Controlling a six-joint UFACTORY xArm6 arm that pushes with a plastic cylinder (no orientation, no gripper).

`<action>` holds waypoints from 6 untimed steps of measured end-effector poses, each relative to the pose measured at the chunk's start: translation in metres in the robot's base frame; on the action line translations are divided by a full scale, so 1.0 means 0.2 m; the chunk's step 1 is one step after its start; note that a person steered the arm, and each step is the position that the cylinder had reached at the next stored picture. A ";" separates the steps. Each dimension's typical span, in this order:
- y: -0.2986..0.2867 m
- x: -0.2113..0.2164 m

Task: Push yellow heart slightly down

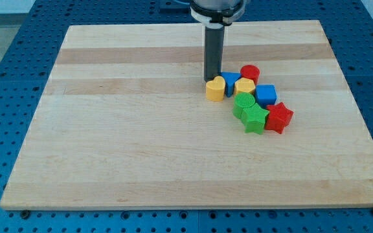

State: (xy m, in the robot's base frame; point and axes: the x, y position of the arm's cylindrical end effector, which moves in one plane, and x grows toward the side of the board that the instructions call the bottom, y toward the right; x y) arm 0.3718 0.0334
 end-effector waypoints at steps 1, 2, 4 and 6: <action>0.00 0.00; -0.07 0.00; 0.02 0.13; -0.10 -0.14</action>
